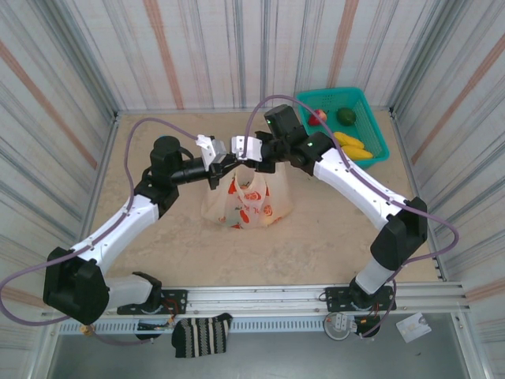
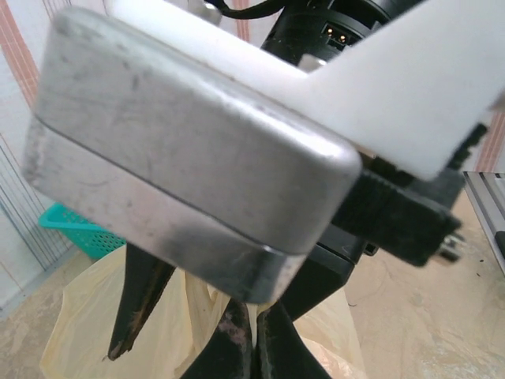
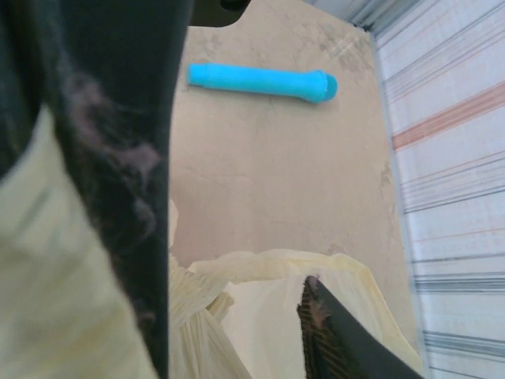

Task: Place the fake fruits into the plastic bag and tie a complex knot

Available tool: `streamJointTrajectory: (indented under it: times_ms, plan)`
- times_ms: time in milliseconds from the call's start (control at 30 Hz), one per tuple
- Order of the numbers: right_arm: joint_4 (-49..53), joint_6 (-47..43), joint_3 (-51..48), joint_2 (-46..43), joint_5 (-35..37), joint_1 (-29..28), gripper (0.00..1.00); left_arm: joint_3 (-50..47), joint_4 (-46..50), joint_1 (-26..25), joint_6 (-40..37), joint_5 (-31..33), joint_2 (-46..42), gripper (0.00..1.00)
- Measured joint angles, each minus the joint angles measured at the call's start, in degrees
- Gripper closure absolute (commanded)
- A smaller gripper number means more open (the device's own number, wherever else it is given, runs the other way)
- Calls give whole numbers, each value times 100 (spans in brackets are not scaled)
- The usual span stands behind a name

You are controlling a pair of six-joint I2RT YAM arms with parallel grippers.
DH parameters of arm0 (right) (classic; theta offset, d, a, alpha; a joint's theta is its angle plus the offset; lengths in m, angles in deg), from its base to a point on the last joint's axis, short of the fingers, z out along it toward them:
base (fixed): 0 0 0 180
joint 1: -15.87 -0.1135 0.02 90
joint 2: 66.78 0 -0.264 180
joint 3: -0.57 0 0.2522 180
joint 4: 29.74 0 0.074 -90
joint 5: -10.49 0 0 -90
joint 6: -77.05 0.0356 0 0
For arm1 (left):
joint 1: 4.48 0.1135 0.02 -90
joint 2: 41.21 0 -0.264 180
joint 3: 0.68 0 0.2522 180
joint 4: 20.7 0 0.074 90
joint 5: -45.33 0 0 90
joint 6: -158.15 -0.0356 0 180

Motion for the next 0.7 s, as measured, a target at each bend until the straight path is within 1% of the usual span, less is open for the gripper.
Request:
streamJointTrajectory:
  times_ms: [200, 400, 567, 700]
  plan:
    - [-463, 39, -339, -22, 236, -11, 81, 0, 11, 22, -2, 46, 0, 100]
    - [-1139, 133, -761, -214, 546, -52, 82, 0, 13, 26, 0, 92, 0, 100]
    - [-1974, 173, -1318, -455, 817, -107, 82, 0, 11, 24, 0, 116, -11, 100]
    - [-2680, 175, -1668, -535, 1143, -170, 78, 0, 4, 26, 4, 149, -11, 100]
